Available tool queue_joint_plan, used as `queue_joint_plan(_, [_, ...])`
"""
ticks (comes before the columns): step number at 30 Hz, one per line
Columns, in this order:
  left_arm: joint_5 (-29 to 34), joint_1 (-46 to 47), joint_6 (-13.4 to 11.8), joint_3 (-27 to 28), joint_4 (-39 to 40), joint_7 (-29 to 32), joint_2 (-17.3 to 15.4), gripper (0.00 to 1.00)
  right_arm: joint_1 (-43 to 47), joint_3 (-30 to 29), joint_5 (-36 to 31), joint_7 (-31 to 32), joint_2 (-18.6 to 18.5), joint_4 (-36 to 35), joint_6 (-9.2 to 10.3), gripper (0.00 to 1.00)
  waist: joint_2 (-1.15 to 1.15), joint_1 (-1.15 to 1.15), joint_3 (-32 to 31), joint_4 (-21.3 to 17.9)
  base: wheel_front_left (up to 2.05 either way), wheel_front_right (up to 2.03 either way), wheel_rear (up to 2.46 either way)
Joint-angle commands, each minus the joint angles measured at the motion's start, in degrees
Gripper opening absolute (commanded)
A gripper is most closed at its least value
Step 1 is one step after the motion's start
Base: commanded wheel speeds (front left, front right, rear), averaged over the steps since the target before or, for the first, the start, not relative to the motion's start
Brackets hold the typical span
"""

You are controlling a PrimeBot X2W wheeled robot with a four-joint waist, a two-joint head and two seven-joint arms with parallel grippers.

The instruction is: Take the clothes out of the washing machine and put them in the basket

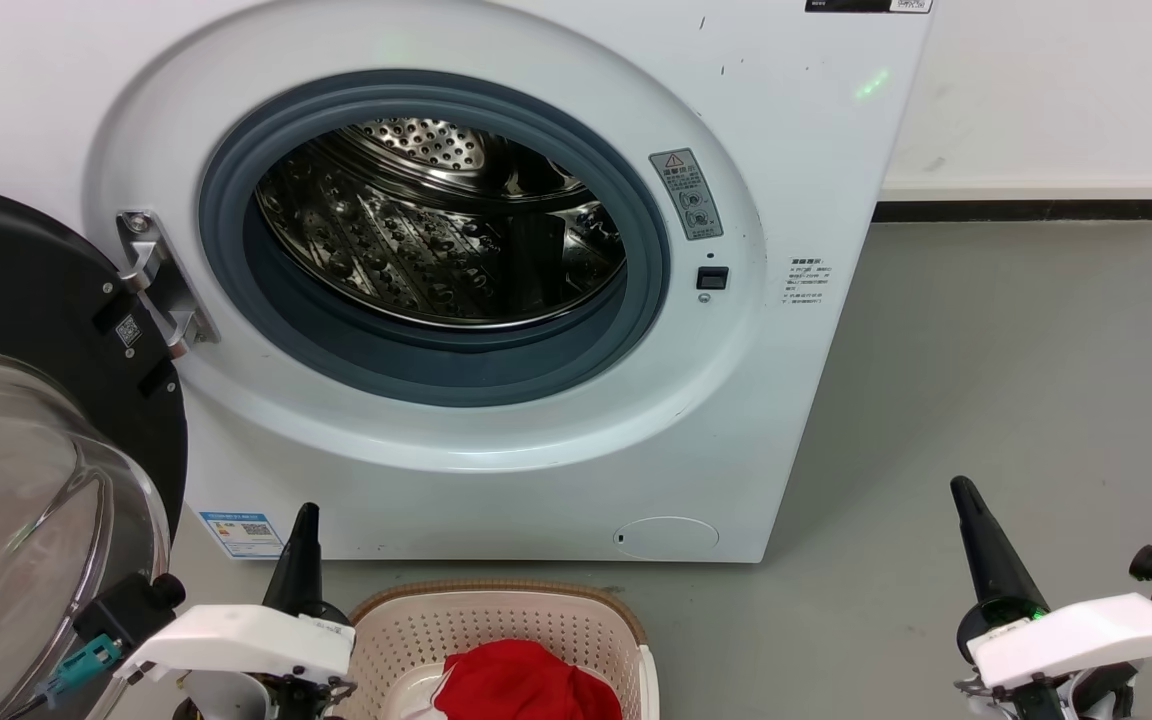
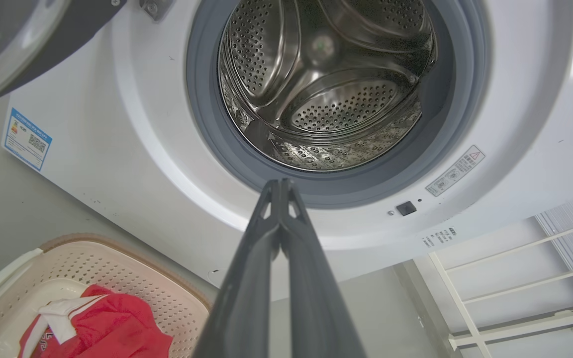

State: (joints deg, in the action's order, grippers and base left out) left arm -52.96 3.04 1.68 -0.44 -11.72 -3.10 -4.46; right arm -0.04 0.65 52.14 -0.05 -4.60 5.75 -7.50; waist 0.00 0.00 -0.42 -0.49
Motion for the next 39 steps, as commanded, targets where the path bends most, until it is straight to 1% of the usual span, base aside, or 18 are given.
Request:
queue_joint_plan(1, [-1.8,1.8,0.5,0.5,0.4,0.4,0.1,0.00,-1.6,-0.2,2.1,0.1,-0.4,-0.1,0.00,0.00,0.00,0.00,0.0,0.0,0.00,0.00,0.00])
queue_joint_plan(21, [-14.1,2.4,2.4,2.7,-0.5,3.5,0.6,0.00,-3.1,-1.5,15.6,1.4,-0.5,2.6,0.00,0.00,0.00,0.00,0.2,0.1,0.00,0.00,0.00])
queue_joint_plan(39, [-23.1,2.8,3.7,4.3,-1.1,5.7,0.9,0.00,-4.3,-2.6,25.1,2.5,-0.4,4.6,0.00,0.00,0.00,0.00,0.3,0.2,0.00,0.00,0.00])
